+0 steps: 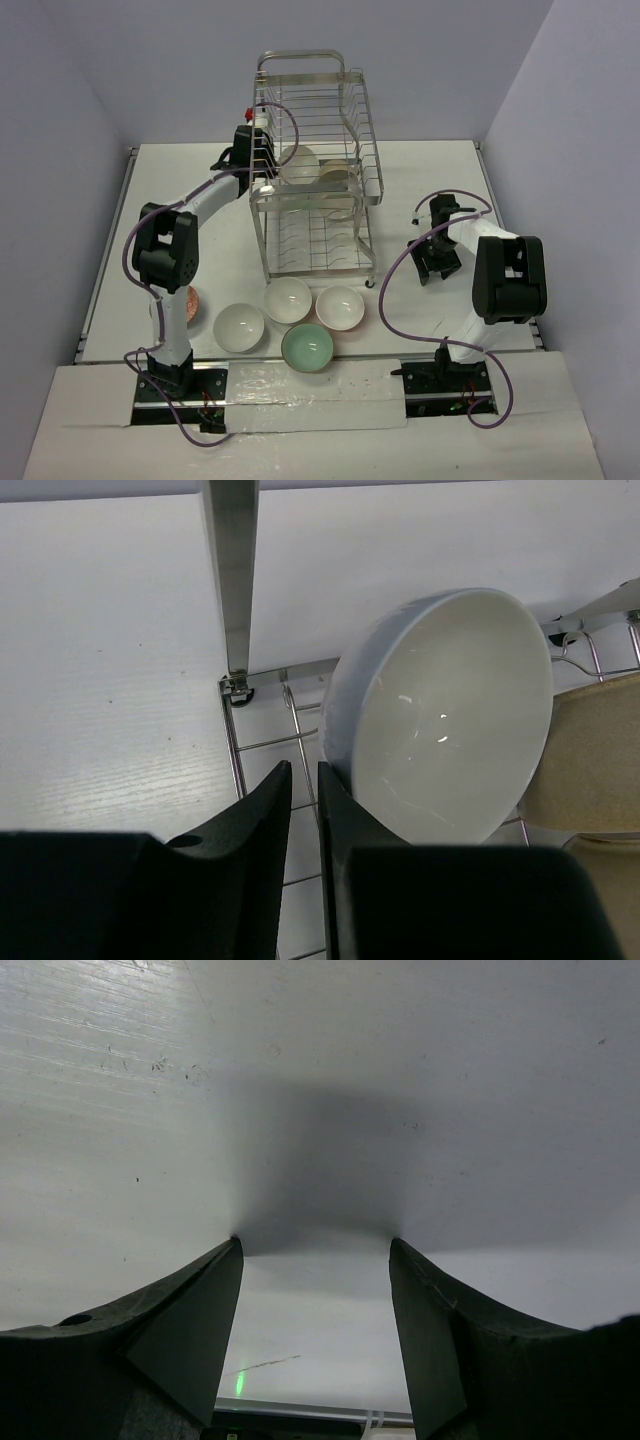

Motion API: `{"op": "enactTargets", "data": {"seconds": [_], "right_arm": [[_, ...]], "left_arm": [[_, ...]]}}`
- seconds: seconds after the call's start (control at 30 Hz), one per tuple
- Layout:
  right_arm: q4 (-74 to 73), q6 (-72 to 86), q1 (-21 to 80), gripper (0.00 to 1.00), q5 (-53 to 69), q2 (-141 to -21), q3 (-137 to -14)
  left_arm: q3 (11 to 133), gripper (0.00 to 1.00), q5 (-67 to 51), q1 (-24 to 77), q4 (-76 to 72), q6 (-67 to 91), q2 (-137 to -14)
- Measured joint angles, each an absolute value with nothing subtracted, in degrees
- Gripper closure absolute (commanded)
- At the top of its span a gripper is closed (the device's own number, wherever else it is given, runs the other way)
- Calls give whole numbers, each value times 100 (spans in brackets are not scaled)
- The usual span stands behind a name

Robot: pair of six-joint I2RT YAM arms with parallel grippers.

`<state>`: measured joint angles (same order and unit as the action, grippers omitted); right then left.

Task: Load the bowls into the dish rack
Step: Pick up the bowl from the dish rack.

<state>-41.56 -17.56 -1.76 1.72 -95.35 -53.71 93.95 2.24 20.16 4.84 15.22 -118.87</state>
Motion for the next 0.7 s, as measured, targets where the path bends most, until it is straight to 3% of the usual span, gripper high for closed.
{"op": "enactTargets", "data": {"seconds": [0.7], "right_arm": [[-4152, -1756, -148, 32, 137, -9535, -5369]], "left_arm": [[9463, 71, 102, 1966, 1127, 1940, -11771]]}}
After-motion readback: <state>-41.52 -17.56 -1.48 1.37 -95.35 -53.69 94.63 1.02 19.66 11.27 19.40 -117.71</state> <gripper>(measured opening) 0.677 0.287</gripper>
